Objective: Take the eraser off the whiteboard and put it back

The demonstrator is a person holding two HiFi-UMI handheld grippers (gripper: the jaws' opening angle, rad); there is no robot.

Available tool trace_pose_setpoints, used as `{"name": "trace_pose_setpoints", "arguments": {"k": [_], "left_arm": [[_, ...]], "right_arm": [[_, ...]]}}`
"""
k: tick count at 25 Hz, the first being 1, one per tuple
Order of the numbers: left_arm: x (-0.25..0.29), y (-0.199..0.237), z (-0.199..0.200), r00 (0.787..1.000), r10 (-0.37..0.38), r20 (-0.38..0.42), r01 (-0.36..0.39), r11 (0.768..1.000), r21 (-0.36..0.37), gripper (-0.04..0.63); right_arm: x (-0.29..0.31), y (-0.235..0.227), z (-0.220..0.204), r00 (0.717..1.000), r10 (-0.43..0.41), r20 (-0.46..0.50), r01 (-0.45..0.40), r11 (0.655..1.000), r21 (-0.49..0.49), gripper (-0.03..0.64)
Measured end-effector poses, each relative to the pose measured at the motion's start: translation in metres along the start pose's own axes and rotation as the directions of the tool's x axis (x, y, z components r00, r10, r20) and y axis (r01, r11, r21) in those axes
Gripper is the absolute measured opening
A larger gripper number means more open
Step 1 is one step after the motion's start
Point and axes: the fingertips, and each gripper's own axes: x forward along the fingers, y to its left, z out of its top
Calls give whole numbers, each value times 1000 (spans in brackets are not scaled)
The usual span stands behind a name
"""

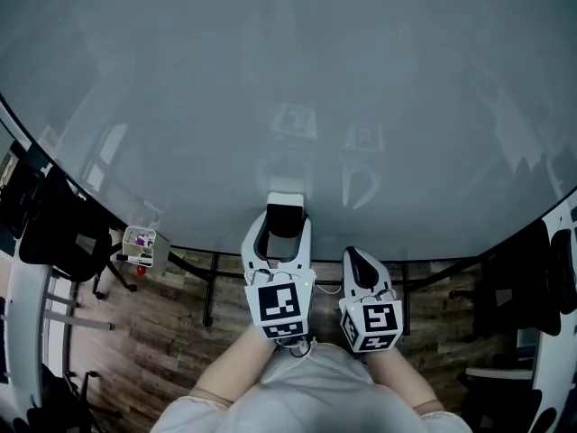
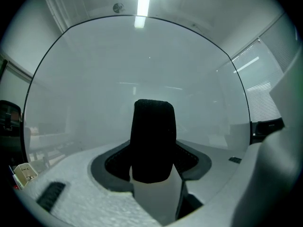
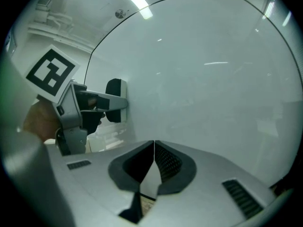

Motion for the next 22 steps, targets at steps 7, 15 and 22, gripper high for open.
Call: {"name": "trace_pose_setpoints", "arguments": {"k": [7, 15, 22], "left_arm": [[-4, -1, -1, 1000, -4, -11, 4, 1000, -6, 250], [-25, -5, 2, 999, -9, 31, 9, 1000, 14, 250], [-51, -6, -35, 998, -51, -32, 51, 999, 8, 252]], "right_arm": [[-9, -1, -7, 1000, -4, -4, 4, 999, 37, 28], [-19, 4, -9, 1000, -3, -4, 4, 999, 36, 28], [-25, 17, -17, 1000, 22, -19, -22, 999, 35, 28]]}}
